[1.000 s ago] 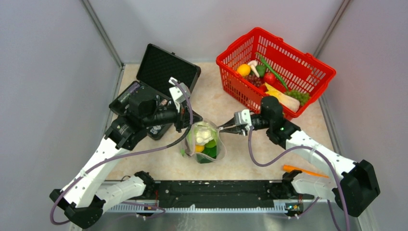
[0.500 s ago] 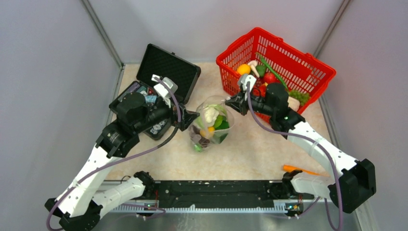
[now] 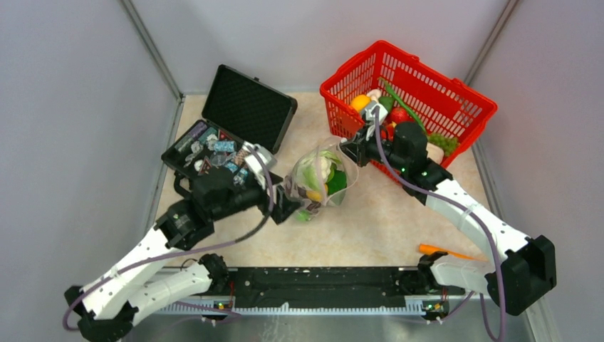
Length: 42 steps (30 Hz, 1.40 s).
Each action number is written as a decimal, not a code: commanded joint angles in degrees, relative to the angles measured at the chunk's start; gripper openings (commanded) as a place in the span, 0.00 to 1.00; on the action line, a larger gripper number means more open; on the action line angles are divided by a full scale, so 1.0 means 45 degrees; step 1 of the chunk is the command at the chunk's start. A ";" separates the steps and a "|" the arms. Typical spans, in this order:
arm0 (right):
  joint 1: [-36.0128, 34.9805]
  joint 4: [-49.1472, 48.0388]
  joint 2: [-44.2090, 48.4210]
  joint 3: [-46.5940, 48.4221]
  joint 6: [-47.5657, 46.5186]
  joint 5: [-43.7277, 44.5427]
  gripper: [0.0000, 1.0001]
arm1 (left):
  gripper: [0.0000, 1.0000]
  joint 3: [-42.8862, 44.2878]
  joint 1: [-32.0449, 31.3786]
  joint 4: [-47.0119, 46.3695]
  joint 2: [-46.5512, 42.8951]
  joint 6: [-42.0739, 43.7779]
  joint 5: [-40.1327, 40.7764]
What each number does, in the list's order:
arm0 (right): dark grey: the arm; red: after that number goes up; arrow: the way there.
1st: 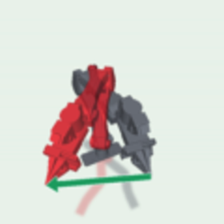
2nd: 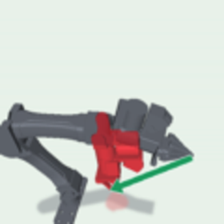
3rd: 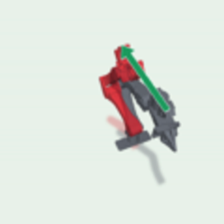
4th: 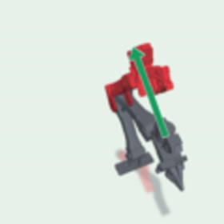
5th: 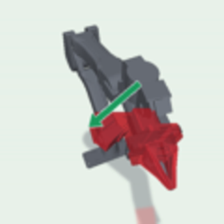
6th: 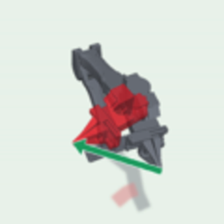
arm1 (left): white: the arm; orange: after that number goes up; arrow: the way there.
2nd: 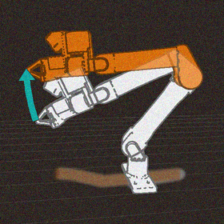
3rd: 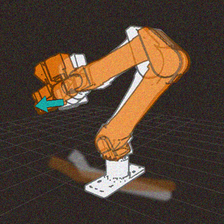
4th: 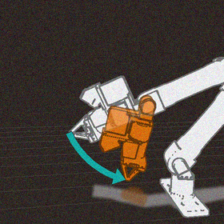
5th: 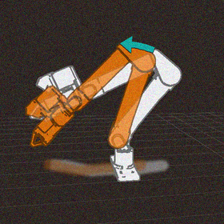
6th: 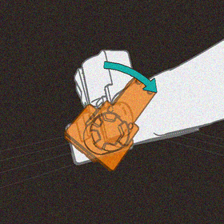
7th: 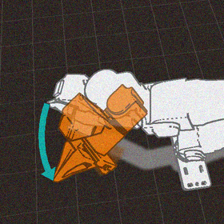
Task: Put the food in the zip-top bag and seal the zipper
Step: Adjust the zipper food storage bag at the center of the board.
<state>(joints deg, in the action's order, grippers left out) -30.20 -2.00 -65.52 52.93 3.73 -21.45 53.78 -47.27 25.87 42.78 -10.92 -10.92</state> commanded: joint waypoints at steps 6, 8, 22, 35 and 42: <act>0.0031 -0.0416 0.0104 0.1331 0.0827 0.0835 0.00 | 0.99 -0.3140 -0.4851 -0.6449 -0.0388 0.1735 0.6701; 0.0030 -0.0373 -0.0017 0.1496 0.0987 0.0764 0.00 | 0.99 -0.3566 -0.5725 -0.7537 0.0009 0.2168 0.8053; 0.0030 0.0295 0.0322 0.1802 0.0985 0.0610 0.00 | 0.80 -0.5164 -0.7973 -1.4586 0.3568 0.4992 1.3055; 0.0030 0.1006 0.0606 0.1744 0.0839 0.0529 0.00 | 0.26 -0.5128 -0.7973 -1.8361 0.5297 0.6969 1.4213; 0.0033 0.1163 0.0766 0.1497 0.0552 0.0595 0.00 | 0.00 -0.4910 -0.7912 -1.7635 0.4259 0.7570 1.4141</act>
<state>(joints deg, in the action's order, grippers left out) -30.20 5.32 -64.88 57.17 7.49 -18.87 29.43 -82.94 -51.83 66.54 21.19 51.16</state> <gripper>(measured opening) 0.052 0.008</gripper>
